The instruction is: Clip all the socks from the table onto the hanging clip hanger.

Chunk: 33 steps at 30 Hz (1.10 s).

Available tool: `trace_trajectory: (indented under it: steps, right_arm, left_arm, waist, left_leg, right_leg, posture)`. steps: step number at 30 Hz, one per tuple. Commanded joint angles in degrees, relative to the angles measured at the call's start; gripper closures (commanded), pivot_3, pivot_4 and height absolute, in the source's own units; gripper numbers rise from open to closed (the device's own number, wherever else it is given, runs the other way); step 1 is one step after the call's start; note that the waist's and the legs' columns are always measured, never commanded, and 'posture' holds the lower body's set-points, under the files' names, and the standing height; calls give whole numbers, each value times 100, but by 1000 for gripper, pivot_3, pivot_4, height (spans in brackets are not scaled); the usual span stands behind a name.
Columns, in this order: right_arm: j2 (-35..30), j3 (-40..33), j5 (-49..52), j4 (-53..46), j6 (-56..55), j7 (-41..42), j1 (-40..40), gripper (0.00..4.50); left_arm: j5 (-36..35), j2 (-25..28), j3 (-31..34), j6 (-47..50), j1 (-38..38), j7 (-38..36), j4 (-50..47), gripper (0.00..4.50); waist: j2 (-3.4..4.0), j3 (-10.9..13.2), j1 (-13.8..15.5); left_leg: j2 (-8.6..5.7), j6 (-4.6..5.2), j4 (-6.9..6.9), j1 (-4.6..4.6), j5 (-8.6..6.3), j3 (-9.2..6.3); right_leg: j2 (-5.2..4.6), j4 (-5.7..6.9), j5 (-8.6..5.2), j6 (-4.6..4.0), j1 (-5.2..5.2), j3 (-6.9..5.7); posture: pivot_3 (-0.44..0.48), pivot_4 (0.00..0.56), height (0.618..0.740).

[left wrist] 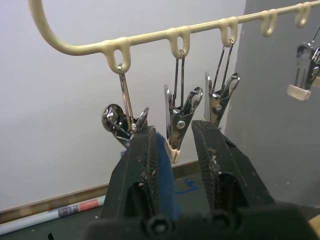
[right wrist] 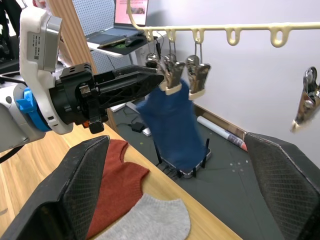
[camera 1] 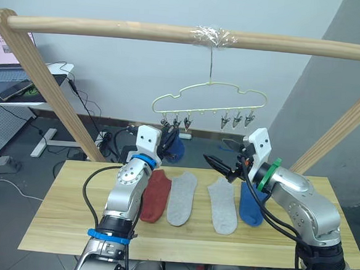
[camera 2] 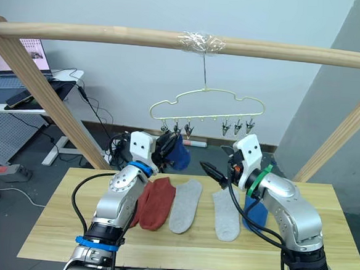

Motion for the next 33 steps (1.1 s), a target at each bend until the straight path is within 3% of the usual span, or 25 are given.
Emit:
trace_trajectory:
  steps: [1,33]
  right_arm:
    - [-38,-213,185,-299,-9,-41,-160,0]
    - [-137,-277,427,-348,89,-264,-357,0]
  left_arm:
    - [72,-69,49,-278,-259,18,113,3272]
    - [411,-203,140,-1008,-861,245,1073,3272]
  waist:
    - [0,0,-3]
    - [0,0,-167]
  left_leg:
    - [0,0,1,1,0,0]
    - [-1,1,9,-1,0,-1]
  right_leg:
    - [0,0,0,0,1,0]
    - [0,11,9,-9,0,-1]
  posture:
    - [-135,103,740]
    - [-161,93,740]
